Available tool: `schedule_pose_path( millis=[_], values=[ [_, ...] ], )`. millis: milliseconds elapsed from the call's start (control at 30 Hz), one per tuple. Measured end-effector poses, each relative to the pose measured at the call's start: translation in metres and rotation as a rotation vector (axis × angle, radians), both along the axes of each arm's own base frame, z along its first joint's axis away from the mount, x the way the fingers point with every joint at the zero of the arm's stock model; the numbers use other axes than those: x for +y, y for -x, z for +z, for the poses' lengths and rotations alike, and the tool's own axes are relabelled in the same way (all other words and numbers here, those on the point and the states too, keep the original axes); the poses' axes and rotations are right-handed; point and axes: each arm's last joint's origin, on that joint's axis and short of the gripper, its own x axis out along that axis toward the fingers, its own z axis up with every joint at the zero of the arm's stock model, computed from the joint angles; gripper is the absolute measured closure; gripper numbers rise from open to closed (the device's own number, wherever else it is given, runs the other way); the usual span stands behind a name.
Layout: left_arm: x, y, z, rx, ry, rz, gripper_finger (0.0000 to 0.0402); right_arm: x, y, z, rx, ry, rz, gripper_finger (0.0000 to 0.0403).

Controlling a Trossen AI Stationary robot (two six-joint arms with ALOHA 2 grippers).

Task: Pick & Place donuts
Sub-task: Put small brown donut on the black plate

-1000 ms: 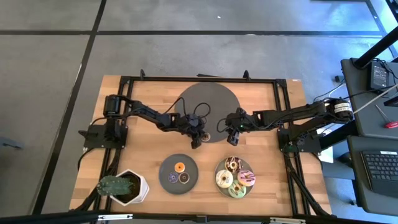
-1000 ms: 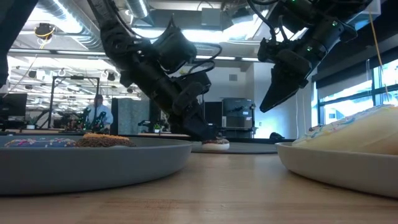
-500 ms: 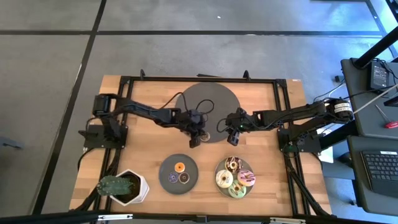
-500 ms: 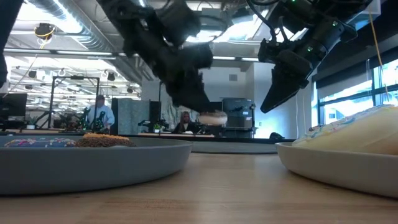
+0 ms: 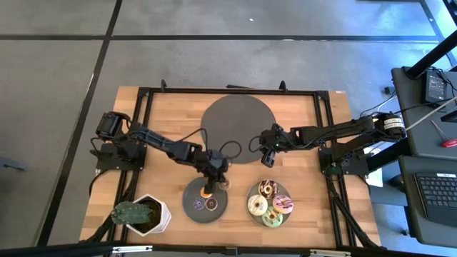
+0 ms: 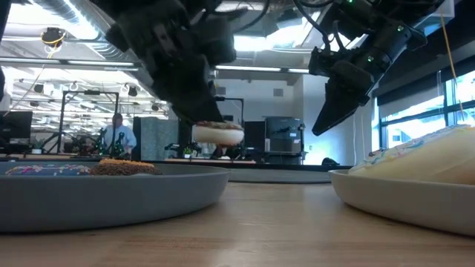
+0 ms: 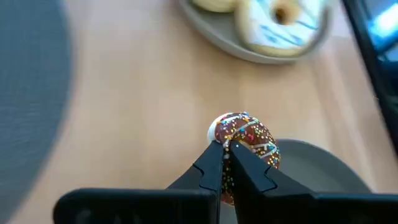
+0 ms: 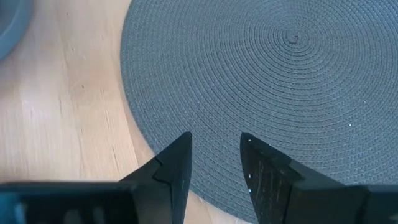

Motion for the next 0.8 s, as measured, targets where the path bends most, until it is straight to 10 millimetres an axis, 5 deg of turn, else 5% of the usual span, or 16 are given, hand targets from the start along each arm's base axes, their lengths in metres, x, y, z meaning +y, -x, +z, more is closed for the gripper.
schedule_pose_path(
  millis=[467,800],
  values=[
    [-0.051,0.018,-0.004,0.091,0.064,-0.179,0.0387,-0.001,-0.002,0.002,-0.049,-0.061,-0.110,0.0265],
    [-0.055,0.035,0.017,0.094,-0.008,-0.161,0.0387,-0.002,-0.002,0.002,-0.069,-0.046,-0.167,0.0265]
  ],
)
